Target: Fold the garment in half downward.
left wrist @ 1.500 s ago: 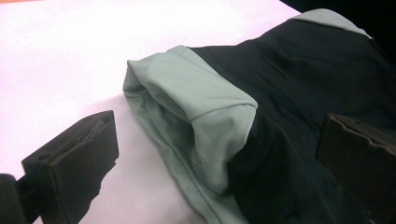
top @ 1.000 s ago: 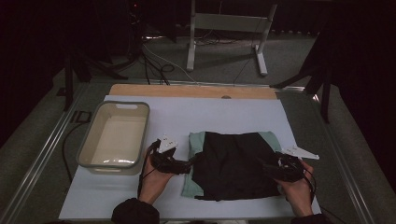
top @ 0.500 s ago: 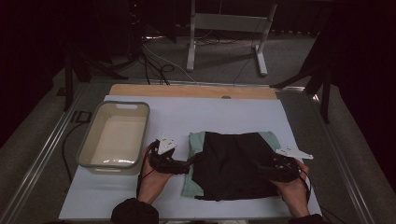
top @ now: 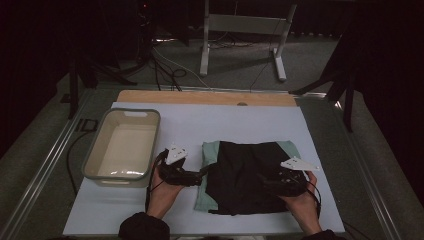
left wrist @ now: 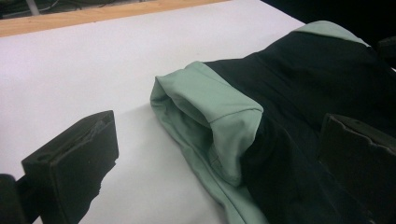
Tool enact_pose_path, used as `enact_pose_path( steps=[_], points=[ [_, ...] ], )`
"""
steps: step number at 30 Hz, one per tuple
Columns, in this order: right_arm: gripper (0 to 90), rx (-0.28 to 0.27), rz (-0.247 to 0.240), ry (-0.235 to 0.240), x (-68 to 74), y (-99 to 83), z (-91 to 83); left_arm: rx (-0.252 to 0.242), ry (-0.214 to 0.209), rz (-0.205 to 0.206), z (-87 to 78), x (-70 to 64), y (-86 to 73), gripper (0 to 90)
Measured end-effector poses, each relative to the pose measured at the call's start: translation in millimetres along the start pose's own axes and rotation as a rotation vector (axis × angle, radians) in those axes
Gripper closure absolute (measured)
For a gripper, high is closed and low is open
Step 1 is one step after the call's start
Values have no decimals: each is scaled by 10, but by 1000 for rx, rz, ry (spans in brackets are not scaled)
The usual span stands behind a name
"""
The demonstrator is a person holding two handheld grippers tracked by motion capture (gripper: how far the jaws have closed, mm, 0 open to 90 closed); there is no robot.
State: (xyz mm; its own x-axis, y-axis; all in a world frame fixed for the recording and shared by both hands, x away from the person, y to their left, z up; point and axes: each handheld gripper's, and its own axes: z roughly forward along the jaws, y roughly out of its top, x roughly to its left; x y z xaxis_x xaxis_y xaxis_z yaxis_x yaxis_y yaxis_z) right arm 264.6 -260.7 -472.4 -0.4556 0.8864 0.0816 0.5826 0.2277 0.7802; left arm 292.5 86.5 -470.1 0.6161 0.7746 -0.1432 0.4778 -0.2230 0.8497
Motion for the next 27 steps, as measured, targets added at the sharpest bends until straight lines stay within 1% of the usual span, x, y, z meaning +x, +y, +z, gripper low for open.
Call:
enact_pose_path(
  steps=[12,17,18,20,21,23,27],
  points=[
    [82,3,-13,26,127,14,50,6,-17,4,17,-34,-8,1],
    [82,7,-24,31,163,15,70,8,-13,0,18,-23,-15,2],
    [82,8,-25,31,167,14,74,7,-20,-6,16,-17,-13,2],
    [82,7,-23,34,173,16,75,-6,-45,-37,7,1,-5,1],
    [82,5,-20,36,175,20,75,-9,-44,-38,1,4,0,1],
    [82,-1,-11,46,182,28,80,-7,-30,-22,-5,-4,5,1],
    [82,-2,-11,55,215,40,102,-10,-33,-21,-8,-4,12,1]
  ],
)
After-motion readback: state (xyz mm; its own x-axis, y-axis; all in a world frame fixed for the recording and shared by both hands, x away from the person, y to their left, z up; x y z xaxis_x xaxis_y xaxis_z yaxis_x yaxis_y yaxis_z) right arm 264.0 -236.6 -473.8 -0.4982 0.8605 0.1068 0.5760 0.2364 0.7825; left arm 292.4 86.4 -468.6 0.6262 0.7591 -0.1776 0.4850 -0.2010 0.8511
